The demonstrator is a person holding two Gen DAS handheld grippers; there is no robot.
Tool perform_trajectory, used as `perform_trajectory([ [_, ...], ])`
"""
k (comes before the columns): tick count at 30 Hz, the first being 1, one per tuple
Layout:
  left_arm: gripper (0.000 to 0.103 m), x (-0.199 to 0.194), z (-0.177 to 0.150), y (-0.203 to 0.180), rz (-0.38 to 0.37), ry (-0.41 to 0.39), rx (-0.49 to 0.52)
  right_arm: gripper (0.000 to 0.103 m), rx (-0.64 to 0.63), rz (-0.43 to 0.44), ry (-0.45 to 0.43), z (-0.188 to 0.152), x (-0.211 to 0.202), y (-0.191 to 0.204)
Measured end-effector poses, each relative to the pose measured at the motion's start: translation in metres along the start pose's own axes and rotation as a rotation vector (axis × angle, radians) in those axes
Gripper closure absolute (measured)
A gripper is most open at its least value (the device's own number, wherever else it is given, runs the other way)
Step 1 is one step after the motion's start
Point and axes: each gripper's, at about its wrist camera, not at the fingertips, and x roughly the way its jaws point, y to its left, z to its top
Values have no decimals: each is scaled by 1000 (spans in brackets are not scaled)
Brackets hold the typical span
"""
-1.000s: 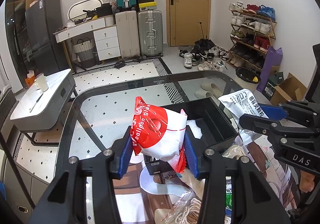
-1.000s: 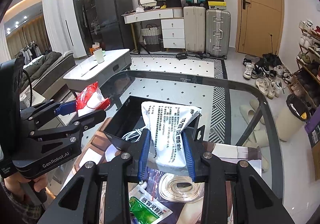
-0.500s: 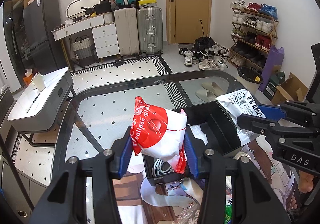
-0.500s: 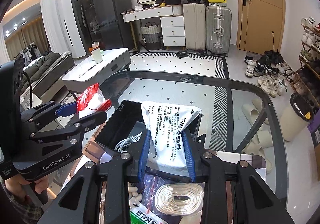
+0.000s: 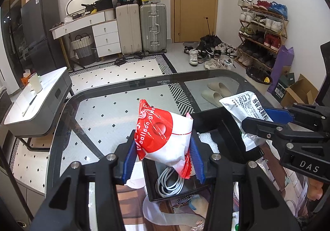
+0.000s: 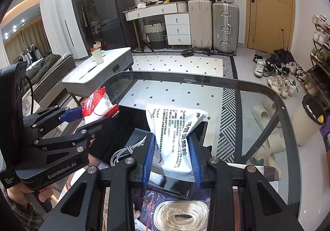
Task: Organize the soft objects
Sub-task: 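Open the left gripper over the black box while the right gripper releases the packet into it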
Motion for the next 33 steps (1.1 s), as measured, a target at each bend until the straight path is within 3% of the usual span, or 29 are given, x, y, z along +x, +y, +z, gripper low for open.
perform_trajectory([
  [33, 57, 51, 2, -5, -38, 75, -5, 71, -13, 26, 91, 7, 59, -11],
])
